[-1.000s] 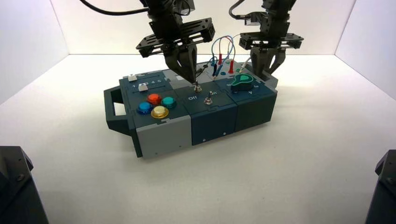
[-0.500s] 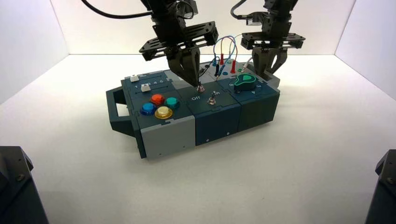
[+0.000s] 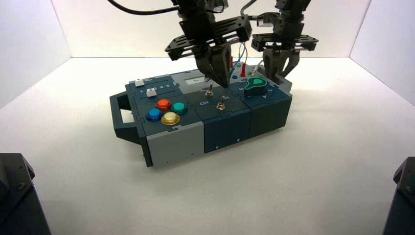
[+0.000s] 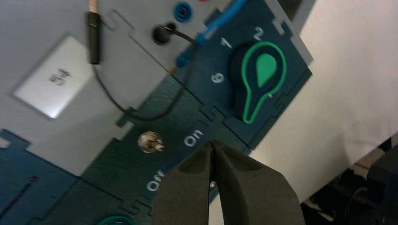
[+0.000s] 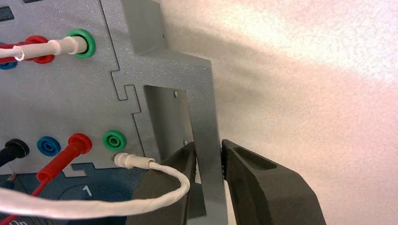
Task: Flip the top switch on with the left gripper.
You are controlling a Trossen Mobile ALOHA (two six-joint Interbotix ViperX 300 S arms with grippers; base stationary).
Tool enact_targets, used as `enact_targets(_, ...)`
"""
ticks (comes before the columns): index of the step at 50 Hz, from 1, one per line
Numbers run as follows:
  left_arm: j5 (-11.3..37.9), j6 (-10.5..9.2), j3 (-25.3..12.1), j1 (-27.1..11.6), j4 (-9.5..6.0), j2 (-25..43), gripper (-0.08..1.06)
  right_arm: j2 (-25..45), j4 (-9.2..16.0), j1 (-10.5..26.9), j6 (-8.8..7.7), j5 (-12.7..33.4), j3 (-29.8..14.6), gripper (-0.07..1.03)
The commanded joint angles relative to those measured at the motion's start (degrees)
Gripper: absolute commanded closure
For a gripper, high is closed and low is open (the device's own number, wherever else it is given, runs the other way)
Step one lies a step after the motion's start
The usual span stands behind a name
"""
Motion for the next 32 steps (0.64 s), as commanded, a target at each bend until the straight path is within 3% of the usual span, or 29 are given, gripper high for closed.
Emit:
enact_targets(1,-0.26,-0.18,-0.35,-0.09,0.26,-2.90,1.01,-0.97,1.23,1.32,0.35,0.18,-1.93,0.99)
enact_targets(11,-0.26,0.35,-0.09,0.18,1.41,-3.87,1.01,-0.62,1.23,1.32,0.62,0.09,-2.37,0.99)
enact_targets(19,-0.18,1.67,-0.70,0.70,1.41,-3.60,1.01,-0.79,1.23,1.32,0.88,-0.79,-2.64,0.99)
enact_targets(32,0.00,2.20,-1.14,0.88,1.41,-3.08,1.01,-0.62,1.23,1.41,0.88,-0.88,-3.34,0.99)
